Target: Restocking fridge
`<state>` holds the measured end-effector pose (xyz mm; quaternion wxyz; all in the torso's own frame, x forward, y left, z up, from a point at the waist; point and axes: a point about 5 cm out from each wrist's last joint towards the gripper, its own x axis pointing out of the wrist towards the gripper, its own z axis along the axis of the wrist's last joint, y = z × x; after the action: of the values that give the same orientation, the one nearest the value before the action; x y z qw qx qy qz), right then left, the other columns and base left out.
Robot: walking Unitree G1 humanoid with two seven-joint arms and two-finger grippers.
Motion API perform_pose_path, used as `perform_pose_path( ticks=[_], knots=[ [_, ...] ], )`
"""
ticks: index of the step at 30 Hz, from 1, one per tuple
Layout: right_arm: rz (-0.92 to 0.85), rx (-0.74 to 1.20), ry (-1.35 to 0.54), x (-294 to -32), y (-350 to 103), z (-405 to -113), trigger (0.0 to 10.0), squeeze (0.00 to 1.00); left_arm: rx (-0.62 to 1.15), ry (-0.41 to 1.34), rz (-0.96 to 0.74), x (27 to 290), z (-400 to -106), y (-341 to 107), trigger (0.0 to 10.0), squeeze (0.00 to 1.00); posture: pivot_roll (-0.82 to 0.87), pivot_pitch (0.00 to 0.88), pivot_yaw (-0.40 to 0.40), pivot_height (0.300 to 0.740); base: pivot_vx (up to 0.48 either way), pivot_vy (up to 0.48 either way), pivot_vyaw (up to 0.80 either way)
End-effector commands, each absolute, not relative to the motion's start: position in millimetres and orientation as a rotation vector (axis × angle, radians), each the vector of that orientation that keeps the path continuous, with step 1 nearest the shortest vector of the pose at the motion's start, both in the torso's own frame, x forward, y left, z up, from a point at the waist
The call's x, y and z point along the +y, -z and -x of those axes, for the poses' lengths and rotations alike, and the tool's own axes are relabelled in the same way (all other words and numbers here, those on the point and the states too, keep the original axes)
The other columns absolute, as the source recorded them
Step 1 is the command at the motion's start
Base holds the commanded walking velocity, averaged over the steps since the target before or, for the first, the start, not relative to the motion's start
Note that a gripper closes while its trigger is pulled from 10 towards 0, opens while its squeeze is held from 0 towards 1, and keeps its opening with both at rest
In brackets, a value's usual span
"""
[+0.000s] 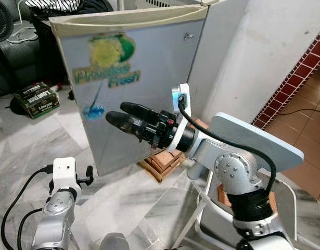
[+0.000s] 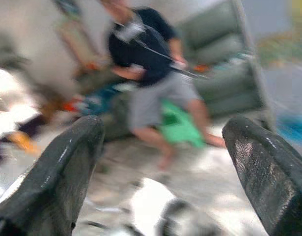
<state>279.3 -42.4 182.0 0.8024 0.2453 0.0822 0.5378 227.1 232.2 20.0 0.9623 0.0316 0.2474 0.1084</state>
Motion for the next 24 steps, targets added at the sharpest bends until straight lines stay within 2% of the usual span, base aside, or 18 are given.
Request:
perform_pose_path(
  ticks=[1, 4, 5, 8, 10, 11, 17, 24],
  knots=[
    [-0.462, 0.204, -1.031, -48.6, -166.3, -286.7, 10.0, 0.0, 0.503, -0.247, -0.064, 236.1, -223.2, -18.6, 10.0, 0.0, 0.22, 0.0, -0.073, 0.74, 0.0, 0.0, 0.0],
    [-0.382, 0.208, -0.884, -60.7, -153.0, -297.2, 10.0, 0.0, 0.499, -0.25, -0.061, 236.8, -221.7, -18.8, 10.0, 0.0, 0.22, 0.0, -0.078, 0.74, 0.0, 0.0, 0.0],
    [-0.305, 0.183, -0.757, -72.0, -146.4, -304.8, 10.0, 0.0, 0.494, -0.249, -0.052, 237.1, -221.0, -18.8, 10.0, 0.0, 0.22, 0.0, -0.08, 0.74, 0.0, 0.0, 0.0],
    [-0.261, 0.184, -0.667, -82.3, -140.0, -308.3, 10.0, 0.0, 0.487, -0.242, -0.066, 237.2, -220.4, -19.5, 10.0, 0.0, 0.22, 0.0, -0.085, 0.74, 0.0, 0.0, 0.0],
    [-0.217, 0.182, -0.485, -108.0, -127.3, -308.5, 10.0, 0.0, 0.468, -0.21, -0.068, 235.1, -219.9, -21.3, 10.0, 0.0, 0.22, 0.0, -0.086, 0.74, 0.0, 0.24, 0.0],
    [-0.219, 0.187, -0.45, -112.5, -124.3, -307.9, 10.0, 0.0, 0.466, -0.205, -0.069, 234.5, -219.3, -21.4, 10.0, 0.0, 0.21, 0.0, -0.085, 0.74, 0.0, 0.48, 0.0],
    [-0.154, 0.193, -0.304, -127.4, -111.1, -307.0, 10.0, 0.0, 0.453, -0.12, -0.091, 224.2, -219.9, -22.8, 10.0, 0.0, 0.19, 0.0, -0.073, 0.74, 0.0, 0.48, 0.0],
    [-0.128, 0.194, -0.245, -128.0, -105.0, -310.6, 10.0, 0.0, 0.436, -0.062, -0.093, 218.4, -221.8, -25.2, 10.0, 0.0, 0.19, 0.0, -0.072, 0.74, 0.0, 0.48, -0.15]
  ],
)
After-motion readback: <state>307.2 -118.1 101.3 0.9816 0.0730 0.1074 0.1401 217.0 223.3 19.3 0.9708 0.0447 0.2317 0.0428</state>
